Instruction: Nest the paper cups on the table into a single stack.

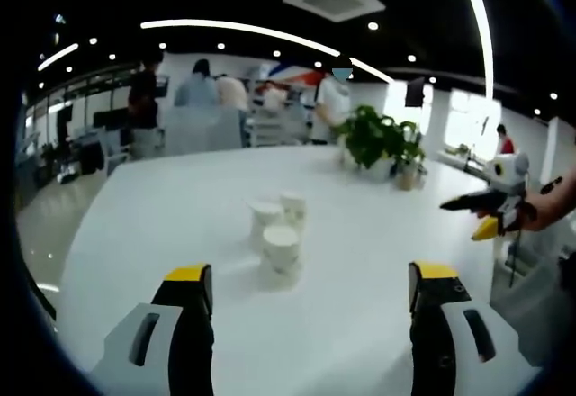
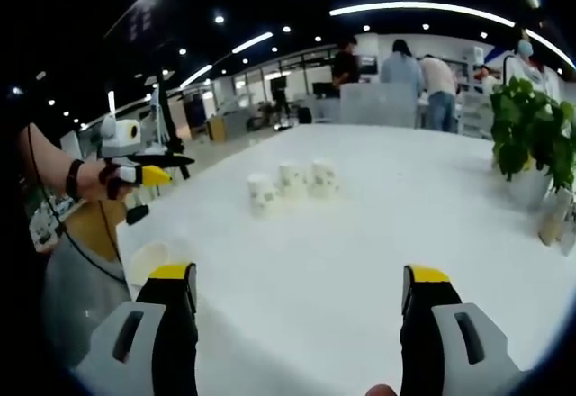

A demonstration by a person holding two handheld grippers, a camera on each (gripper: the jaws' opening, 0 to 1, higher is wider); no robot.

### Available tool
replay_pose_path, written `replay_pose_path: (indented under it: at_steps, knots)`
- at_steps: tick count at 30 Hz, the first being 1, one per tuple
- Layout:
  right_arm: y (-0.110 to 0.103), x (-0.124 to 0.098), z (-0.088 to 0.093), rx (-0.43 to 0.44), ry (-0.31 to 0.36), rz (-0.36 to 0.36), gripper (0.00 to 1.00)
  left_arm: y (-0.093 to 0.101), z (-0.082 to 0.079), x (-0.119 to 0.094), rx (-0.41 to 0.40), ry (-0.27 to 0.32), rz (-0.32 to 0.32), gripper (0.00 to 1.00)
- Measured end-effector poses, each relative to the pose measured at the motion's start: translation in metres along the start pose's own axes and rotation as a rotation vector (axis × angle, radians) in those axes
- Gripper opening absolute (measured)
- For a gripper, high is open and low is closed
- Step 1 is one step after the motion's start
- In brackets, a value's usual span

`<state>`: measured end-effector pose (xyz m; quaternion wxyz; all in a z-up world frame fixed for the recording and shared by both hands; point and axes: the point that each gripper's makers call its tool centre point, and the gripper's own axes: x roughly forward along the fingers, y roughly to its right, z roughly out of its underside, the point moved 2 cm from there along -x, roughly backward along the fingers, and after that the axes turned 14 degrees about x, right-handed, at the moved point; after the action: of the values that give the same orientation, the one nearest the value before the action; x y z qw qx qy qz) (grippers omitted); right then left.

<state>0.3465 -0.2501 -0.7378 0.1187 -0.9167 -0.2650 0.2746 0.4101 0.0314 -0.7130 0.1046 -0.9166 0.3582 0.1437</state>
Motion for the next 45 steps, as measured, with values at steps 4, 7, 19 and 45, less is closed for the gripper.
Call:
replay_pose_path:
  at_steps: [4,7,19,45]
  knots:
    - [0.001,0.0,0.0,0.006,0.003,0.006,0.93,-0.002,0.001,0.009,0.007,-0.008,-0.001,0.89]
    - [0.003,0.001,0.002,0.013,0.002,0.013,0.93,-0.005,0.007,0.018,0.014,-0.024,-0.001,0.88]
    - [-0.001,-0.001,0.003,0.007,-0.002,0.027,0.93,-0.016,0.011,0.048,0.024,-0.027,0.025,0.87]
    - [0.001,-0.01,0.011,0.024,-0.017,0.05,0.92,-0.017,0.025,0.085,0.03,-0.048,0.059,0.85]
